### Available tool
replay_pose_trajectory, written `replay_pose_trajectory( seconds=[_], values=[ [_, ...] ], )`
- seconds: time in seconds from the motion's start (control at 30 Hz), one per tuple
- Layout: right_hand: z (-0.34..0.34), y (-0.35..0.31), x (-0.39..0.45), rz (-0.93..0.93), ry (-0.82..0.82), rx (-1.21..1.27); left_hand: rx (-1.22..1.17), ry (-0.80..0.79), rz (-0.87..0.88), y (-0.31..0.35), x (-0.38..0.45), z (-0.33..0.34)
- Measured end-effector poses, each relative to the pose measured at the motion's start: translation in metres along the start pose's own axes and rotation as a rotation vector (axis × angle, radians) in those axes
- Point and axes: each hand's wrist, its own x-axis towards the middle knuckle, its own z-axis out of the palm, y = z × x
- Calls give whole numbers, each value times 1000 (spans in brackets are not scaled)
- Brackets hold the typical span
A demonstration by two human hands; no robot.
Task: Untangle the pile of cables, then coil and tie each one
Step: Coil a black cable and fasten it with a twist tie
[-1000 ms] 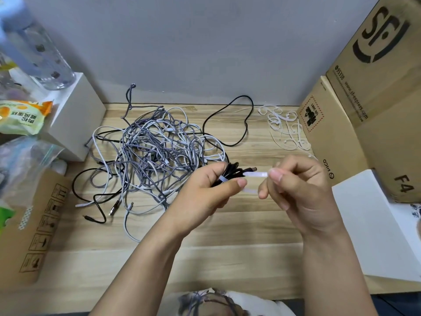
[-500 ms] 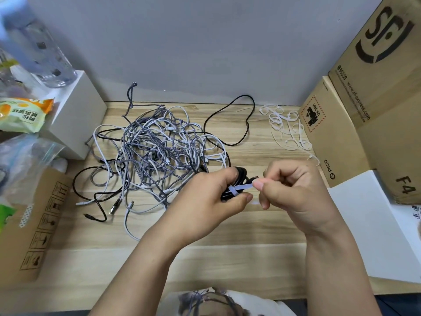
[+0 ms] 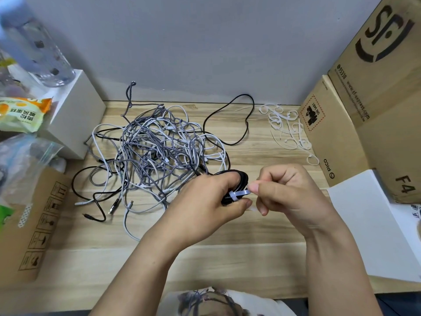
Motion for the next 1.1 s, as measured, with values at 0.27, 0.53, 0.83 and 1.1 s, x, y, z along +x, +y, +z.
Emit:
replay_pose_trajectory(
  seconds=[0.27, 0.53, 0.83, 1.1],
  values=[
    [-3, 4, 3, 72, -41, 38, -47, 12, 11, -2, 0, 7],
    [-1, 11, 4, 13, -29, 104, -152, 55, 17, 1, 1, 6],
    [6, 12, 4, -84, -79, -170, -63, 11, -36, -2, 2, 5],
    [-1, 26, 11, -40, 207, -133, -434, 57, -157, -8, 6, 7]
  ],
)
